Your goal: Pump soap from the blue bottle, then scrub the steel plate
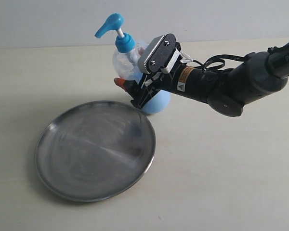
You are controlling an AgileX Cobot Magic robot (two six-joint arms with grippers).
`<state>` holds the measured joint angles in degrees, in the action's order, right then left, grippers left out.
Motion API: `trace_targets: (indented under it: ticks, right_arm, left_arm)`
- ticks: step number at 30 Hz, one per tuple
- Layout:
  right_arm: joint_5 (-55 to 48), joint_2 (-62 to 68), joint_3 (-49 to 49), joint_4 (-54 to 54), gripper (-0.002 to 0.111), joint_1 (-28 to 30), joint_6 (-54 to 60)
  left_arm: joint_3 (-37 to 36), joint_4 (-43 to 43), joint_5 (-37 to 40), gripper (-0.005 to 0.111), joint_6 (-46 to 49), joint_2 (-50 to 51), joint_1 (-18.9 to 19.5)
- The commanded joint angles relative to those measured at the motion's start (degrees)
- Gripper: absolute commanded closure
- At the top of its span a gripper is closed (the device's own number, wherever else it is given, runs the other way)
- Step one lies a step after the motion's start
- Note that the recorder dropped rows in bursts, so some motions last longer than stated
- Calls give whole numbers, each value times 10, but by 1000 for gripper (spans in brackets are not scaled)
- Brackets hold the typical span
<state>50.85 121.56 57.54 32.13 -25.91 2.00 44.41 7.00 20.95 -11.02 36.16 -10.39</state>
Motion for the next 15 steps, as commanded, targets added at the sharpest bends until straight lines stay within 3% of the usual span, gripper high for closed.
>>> trace_targets:
  ticks: [1, 9, 15]
  right_arm:
    - [11, -8, 7, -4, 108, -1, 4]
    - [11, -8, 7, -4, 108, -1, 4]
    - [11, -8, 7, -4, 108, -1, 5]
  left_arm:
    - [3, -24, 6, 107, -2, 23, 1]
    - [3, -118, 52, 107, 26, 108, 1]
    - [3, -274, 66, 107, 192, 174, 1]
